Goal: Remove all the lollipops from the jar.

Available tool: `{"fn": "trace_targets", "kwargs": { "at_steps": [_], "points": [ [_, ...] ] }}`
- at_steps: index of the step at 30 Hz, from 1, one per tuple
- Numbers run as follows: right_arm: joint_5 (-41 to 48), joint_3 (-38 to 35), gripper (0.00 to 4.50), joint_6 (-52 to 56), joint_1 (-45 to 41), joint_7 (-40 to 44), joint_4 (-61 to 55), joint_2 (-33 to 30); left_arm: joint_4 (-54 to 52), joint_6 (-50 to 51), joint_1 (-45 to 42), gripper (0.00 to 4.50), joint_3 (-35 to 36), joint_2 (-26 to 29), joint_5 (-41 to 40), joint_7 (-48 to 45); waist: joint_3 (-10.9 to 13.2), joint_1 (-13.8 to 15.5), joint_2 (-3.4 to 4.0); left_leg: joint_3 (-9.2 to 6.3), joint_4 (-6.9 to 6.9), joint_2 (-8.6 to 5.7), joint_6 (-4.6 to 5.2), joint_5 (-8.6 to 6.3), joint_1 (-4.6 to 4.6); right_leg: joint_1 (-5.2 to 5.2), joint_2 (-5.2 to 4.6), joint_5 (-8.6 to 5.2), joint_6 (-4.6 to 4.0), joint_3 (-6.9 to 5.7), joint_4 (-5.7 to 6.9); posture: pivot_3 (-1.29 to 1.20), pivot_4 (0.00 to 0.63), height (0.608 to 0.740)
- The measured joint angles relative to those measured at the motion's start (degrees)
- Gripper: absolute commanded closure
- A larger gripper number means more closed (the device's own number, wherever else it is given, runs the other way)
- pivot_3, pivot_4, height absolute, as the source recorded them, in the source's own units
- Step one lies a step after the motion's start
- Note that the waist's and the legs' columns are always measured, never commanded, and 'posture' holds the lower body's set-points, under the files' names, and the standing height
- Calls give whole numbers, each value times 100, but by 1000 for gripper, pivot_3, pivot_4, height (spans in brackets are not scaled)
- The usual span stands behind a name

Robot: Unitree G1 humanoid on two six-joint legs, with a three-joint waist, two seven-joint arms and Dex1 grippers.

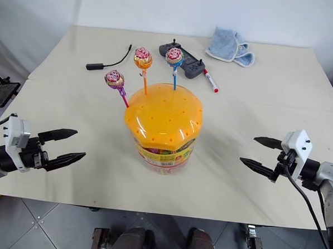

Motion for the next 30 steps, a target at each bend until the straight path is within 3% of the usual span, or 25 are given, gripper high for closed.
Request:
{"fn": "trace_targets", "kwargs": {
  "at_steps": [7, 15, 20, 24, 30],
  "points": [
    [159, -5, 13, 93, -150, 134, -11, -105, -177, 732, -31, 0, 181, 15, -327, 464, 0, -5, 0, -2, 27, 4, 2, -1, -1, 0, 0, 0, 0, 10, 21, 0, 150, 740],
    [627, -72, 13, 550, -285, 255, -386, -207, -772, 1026, -141, 0, 387, 395, -616, 346, 1, 10, -2, -3, 53, 4, 1, -6, -4, 0, 1, 0, -1, 15, 38, 0, 150, 740],
    [748, -229, 13, 517, -441, 274, -571, -211, -840, 1150, -1009, 0, 295, 678, -746, 354, 1, 17, -2, -3, 59, 2, 1, -7, -5, 0, 1, 0, -1, 20, 44, 0, 150, 740],
    [1062, -305, 13, 566, -523, 495, -710, -221, -950, 1237, -2074, 0, -224, 674, -885, 336, 1, 15, -2, -2, 65, -1, 3, -8, -5, 0, 1, 0, -1, 23, 49, 0, 150, 740],
    [1521, -478, 13, 716, -710, 690, -945, -268, -916, 1375, -3182, 0, -1030, 246, -1168, -4, 1, 6, -2, 0, 66, 1, 3, -8, -5, -2, 7, 0, -1, 23, 50, 0, 150, 740]
  ]
}}
